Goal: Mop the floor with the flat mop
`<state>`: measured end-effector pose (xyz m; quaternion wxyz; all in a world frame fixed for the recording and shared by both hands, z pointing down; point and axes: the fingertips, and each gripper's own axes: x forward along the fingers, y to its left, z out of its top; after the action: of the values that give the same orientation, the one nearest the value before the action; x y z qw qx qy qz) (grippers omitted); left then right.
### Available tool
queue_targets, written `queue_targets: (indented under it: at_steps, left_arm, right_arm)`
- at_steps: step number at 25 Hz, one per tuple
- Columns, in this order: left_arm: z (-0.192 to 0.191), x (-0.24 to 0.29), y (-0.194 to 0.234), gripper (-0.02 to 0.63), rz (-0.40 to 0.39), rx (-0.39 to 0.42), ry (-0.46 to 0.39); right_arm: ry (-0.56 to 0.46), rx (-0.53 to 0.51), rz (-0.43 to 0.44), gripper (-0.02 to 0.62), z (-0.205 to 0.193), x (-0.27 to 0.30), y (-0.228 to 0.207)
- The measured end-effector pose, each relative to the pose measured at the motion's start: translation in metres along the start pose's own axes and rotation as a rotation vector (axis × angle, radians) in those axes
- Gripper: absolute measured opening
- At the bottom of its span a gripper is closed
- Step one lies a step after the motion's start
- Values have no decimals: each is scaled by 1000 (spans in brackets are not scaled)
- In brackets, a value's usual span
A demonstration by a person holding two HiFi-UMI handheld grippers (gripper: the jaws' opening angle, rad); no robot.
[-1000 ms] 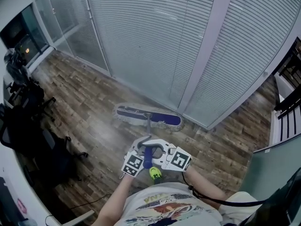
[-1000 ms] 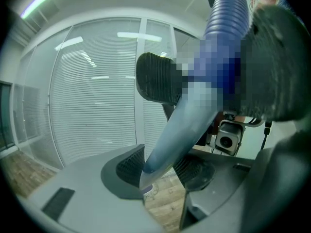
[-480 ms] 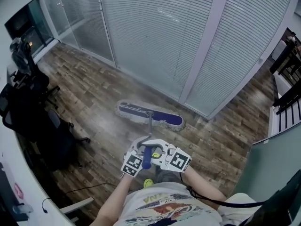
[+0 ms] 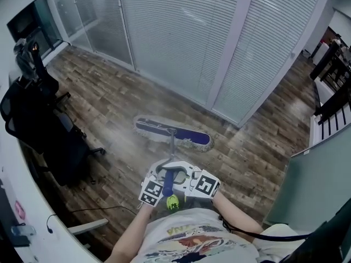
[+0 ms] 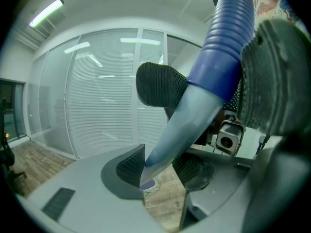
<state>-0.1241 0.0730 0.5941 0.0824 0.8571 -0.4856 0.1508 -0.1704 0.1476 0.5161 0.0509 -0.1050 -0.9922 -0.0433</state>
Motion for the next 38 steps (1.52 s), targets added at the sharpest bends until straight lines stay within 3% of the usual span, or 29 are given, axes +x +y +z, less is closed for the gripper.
queue_targets:
  at_steps: [7,17,22,26,29,33,38]
  left_arm:
    - [-6,-29,-87,152,-10,12,21]
    - [-13,-55,-270,153,-77,94,86]
    - [-20,-73,-323,153,-78,106,83]
    - [-31,-75,-347,153,-86,127,92]
    - [-38,-76,-354,153,-91,142,99]
    - [-49,-68,-349,152,-89,154,106]
    - [-36,-60,-316,151,-70,147,75]
  right_arm:
    - [-32,51,7,169,9,-45,79]
    - [-72,48,-21,175,8,-164,220]
    - [-96,85,-22,175,11,-189,270]
    - [-68,54,-22,175,-1,-202,291]
    - [-81,92,-22,175,-5,-204,298]
    - [-87,73,13,183,-16,-203,292]
    - [-91,53,46,183,-7,-189,263]
